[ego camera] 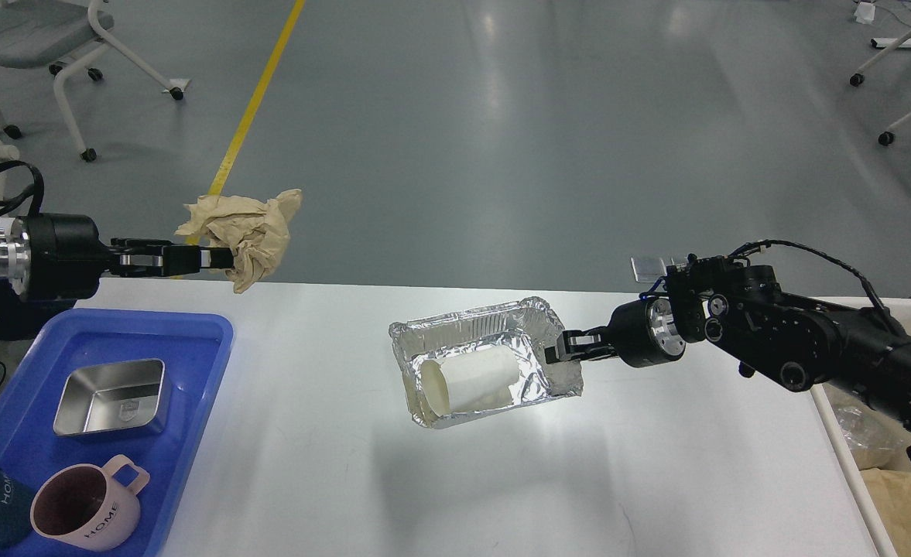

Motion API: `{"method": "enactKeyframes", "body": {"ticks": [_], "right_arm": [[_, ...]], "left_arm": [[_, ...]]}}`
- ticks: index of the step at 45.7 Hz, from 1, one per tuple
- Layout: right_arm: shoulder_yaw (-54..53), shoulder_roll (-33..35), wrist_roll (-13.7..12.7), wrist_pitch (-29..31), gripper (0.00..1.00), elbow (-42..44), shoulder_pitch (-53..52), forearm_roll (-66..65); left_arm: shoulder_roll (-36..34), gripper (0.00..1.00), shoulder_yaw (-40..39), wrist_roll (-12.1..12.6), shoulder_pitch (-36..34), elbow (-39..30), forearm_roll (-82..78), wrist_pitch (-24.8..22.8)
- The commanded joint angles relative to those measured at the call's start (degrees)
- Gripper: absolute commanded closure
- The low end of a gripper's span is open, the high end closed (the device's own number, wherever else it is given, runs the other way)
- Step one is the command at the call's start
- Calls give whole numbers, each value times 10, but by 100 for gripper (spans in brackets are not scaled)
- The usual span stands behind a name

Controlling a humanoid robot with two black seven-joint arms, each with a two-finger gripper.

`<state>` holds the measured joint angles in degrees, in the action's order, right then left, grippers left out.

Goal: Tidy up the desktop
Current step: 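Lift the crumpled paper high with the left gripper, then place the crumpled paper into the held foil tray and release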

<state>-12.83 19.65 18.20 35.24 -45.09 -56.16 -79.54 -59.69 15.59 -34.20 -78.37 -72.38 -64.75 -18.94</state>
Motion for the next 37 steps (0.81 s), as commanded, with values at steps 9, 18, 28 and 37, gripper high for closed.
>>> {"method": "enactKeyframes", "body": {"ticks": [9,18,28,37], "right_arm": [[0,-1,0,0,100,0,0,0],[-1,1,0,0,100,-1,0,0],[-4,-1,0,-1,100,-1,0,1],[-5,-2,0,-1,100,-2,0,1]], "left_arm": [[91,99,2,20,-25,-22,1,-1],[210,99,6,26,-33,21,-5,-1],[305,98,8,27,-23,109,-6,-15],[345,97,8,26,-3,134,-7,-13]]}}
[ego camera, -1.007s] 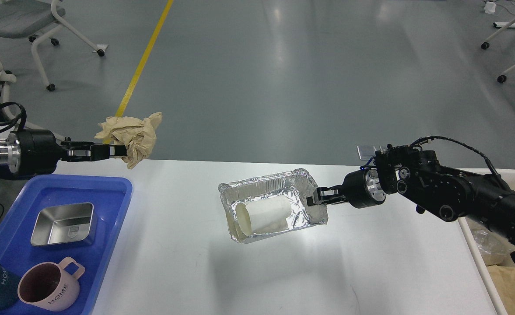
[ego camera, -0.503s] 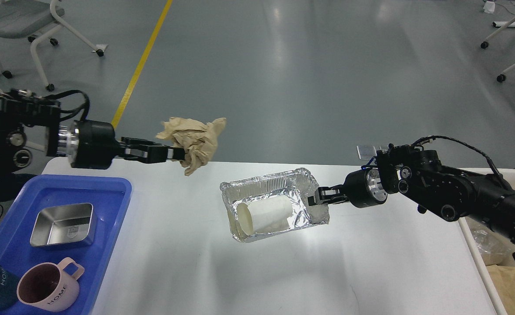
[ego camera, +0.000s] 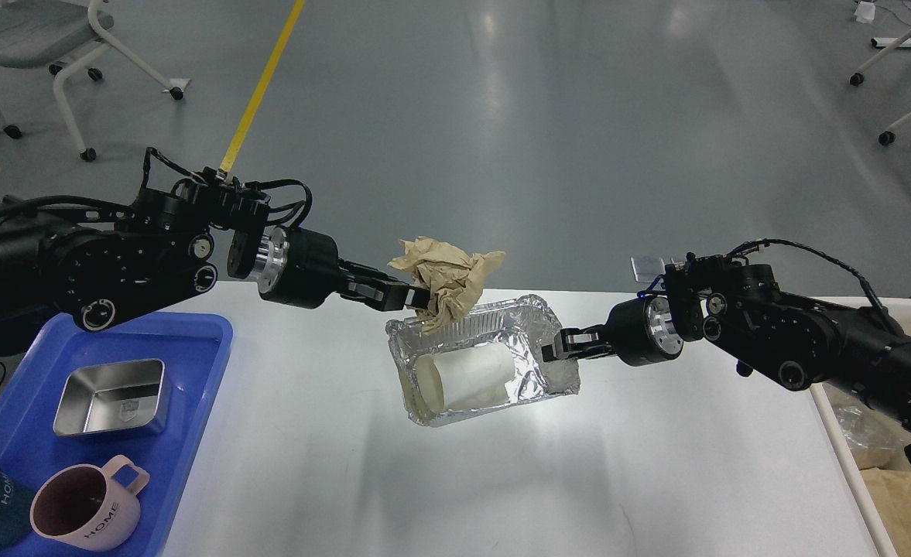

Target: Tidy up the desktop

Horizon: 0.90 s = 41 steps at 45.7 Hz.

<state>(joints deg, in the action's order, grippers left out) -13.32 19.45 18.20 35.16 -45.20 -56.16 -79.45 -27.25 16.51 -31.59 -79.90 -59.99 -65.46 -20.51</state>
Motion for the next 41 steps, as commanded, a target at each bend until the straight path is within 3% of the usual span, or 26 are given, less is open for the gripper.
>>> {"method": "enactKeyframes", "body": {"ticks": [1,19,23,27,37,41], "right_arm": [[0,0,0,0,100,-1,0,0],[-4,2,0,0,100,-6,0,1],[-4,2,0,0,100,-6,0,1],[-4,2,0,0,100,-6,0,1],[-6,3,0,0,100,-5,0,1],[-10,4,0,0,100,-5,1,1]], "left_arm": [[26,97,-1,1,16,11,0,4],[105,87,0,3,56,95,0,20],[112,67,-2,8,63,111,1,24],[132,47,-6,35,69,138,8,35],[144,18,-17,39,70,145,13,35],[145,13,-44,39,69,143,24,26]]}}
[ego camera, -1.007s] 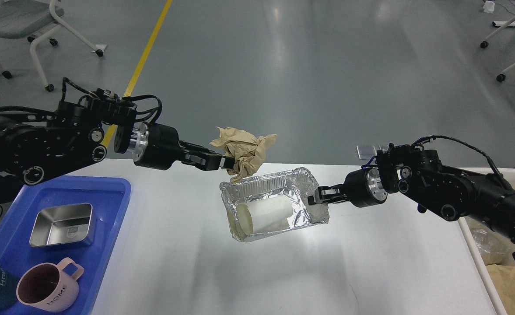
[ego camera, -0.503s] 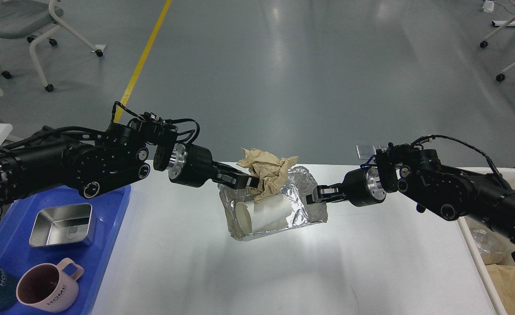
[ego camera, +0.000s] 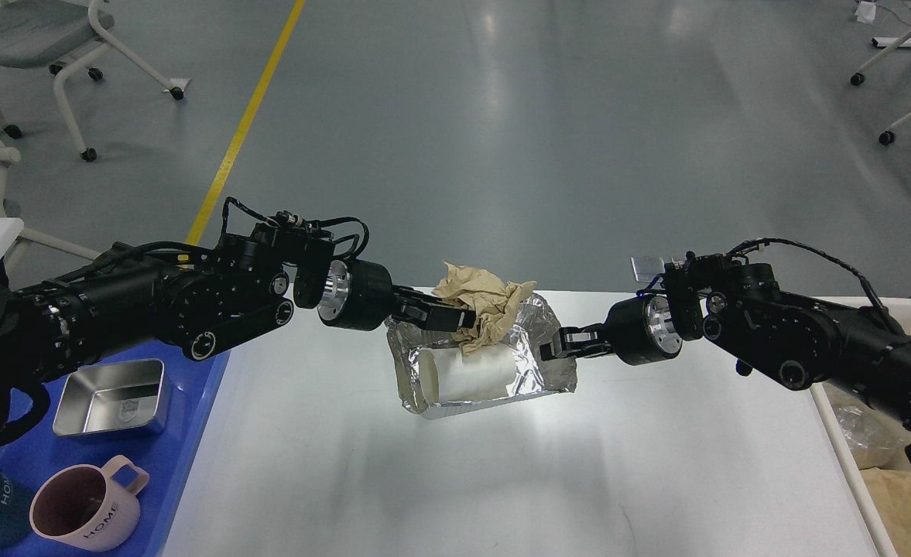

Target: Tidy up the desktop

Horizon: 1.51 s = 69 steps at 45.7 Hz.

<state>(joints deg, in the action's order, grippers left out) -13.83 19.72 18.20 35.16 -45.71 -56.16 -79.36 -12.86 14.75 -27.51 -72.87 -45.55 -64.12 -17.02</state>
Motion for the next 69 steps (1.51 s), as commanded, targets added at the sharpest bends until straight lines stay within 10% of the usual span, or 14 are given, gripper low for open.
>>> {"method": "enactKeyframes", "body": {"ticks": [1,19,39,69], "right_arm": [[-6,1,0,0,100,0,1,0],[-41,21,0,0,100,3,20,0],[-83,94,2,-2,100,5,61,40],[-83,306,3,-46,100,-1,121,195]], "left_arm": [[0,12,-32,-2,-2,-2,12,-12],[-92,6,-207,0,8,-12,36,-65],[-266,4,-324,1,147,-62,361,-2],[-215,4,-651,18,459,-157,467,51]]}}
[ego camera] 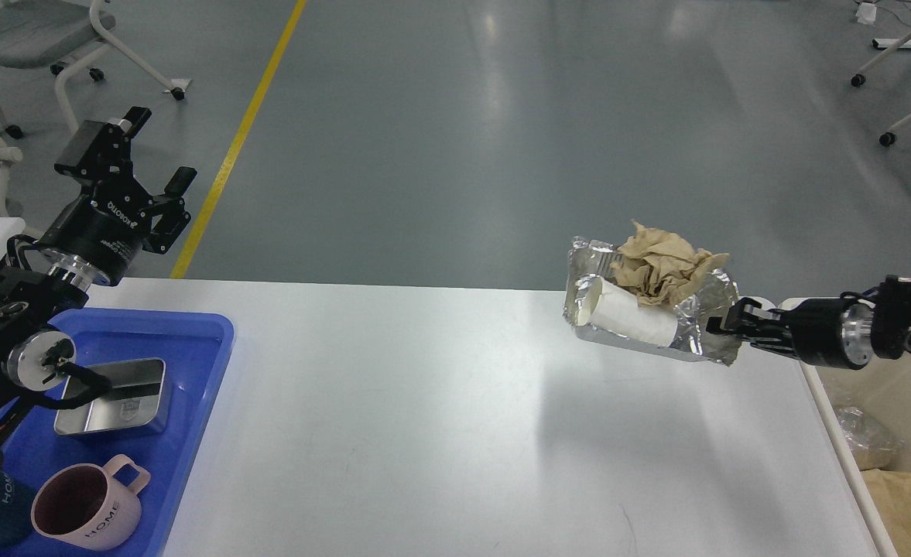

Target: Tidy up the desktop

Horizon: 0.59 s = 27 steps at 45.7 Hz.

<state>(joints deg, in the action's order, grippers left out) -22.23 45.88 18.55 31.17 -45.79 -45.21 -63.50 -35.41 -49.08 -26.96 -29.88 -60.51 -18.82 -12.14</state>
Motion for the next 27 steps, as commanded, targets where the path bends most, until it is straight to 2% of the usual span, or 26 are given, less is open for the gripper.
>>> {"method": "enactKeyframes", "body": {"ticks": [1,16,21,27], "right_arm": [[1,52,0,-6,100,0,15,43],[3,133,-1,-47,100,11,96,147],[3,141,-1,-59,100,32,132,200],[7,128,-3,-85,98,103,163,261]], "left_arm": [[13,4,-14,19,32,-7,18,2],[64,4,-14,151,47,1,83,33],[77,4,-15,156,47,7,84,33],[92,4,-19,155,47,18,83,31]]}}
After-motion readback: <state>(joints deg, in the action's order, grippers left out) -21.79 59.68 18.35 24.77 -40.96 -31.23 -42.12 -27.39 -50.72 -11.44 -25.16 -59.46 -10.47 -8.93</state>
